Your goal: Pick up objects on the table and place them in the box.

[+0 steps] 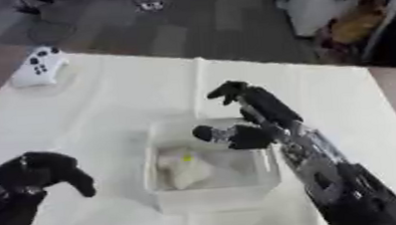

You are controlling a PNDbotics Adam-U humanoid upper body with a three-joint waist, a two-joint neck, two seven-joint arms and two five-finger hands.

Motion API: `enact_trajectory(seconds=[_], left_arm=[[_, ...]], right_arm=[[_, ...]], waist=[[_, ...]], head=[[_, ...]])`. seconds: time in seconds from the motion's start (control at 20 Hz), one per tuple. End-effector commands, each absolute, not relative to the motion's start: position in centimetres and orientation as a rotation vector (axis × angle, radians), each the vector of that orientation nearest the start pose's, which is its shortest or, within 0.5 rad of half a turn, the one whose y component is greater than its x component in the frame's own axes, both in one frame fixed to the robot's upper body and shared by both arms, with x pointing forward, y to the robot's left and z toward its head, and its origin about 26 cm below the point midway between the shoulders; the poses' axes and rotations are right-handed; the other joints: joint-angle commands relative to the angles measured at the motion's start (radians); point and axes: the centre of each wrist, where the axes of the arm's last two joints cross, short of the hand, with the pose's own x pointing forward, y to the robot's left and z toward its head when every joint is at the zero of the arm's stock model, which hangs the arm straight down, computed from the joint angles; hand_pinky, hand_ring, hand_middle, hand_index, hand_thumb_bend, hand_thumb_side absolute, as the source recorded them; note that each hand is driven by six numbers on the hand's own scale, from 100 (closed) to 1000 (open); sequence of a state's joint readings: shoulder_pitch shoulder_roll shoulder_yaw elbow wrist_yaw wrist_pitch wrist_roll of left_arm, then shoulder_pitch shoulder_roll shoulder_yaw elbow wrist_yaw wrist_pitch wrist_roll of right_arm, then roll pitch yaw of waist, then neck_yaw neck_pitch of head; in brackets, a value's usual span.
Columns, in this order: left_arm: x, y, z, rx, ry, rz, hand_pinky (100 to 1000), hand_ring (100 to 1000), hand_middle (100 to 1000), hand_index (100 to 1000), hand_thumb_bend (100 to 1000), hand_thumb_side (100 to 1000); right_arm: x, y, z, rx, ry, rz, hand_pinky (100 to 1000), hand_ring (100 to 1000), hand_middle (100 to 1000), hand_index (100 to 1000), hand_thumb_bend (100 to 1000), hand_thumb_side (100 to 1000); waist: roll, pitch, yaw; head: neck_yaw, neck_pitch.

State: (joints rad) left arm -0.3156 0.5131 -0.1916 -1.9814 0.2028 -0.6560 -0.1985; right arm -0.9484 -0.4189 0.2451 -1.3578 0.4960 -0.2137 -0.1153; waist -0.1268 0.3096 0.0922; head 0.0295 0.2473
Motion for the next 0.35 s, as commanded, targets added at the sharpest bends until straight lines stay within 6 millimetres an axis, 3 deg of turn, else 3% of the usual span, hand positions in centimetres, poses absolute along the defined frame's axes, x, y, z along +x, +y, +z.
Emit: enact_trajectory(seconds=[0.05, 0.1, 0.15, 0.2, 0.35], left_arm=[[29.6, 24.9, 20.1, 0.36, 3.178, 1.071, 558, 718, 813, 869, 580, 716], [29.6, 25.0, 20.1, 0.355, 3.181, 1.075, 558, 718, 812, 869, 581, 715], [29.6, 25.1, 20.0, 0.351, 3.183, 1.077, 558, 718, 812, 869, 581, 715], [29.5, 25.2, 20.0, 0.346, 3.187, 1.08, 559, 716, 812, 865, 581, 712], [29.5, 25.4, 19.9, 0.334, 3.195, 1.077, 560, 714, 811, 864, 582, 709]], right_arm=[[39.8, -22.5, 31.4, 0.812, 3.2, -0.864, 100, 297, 396, 583, 580, 1000], [38.6, -23.2, 31.8, 0.74, 3.205, -0.78, 100, 244, 324, 539, 555, 1000], [37.6, -23.8, 32.1, 0.686, 3.206, -0.721, 100, 244, 324, 539, 555, 1000], [36.4, -24.5, 32.2, 0.639, 3.205, -0.641, 100, 142, 201, 451, 522, 1000], [33.3, -25.8, 31.5, 0.529, 3.215, -0.428, 100, 100, 155, 423, 499, 1000]], waist=[[0.002, -0.028, -0.007], [0.0, -0.031, -0.01], [-0.001, -0.033, -0.012], [-0.002, -0.039, -0.017], [-0.002, -0.049, -0.023]], head=[[0.001, -0.118], [-0.005, -0.146], [-0.01, -0.163], [-0.011, -0.195], [0.009, -0.252]])
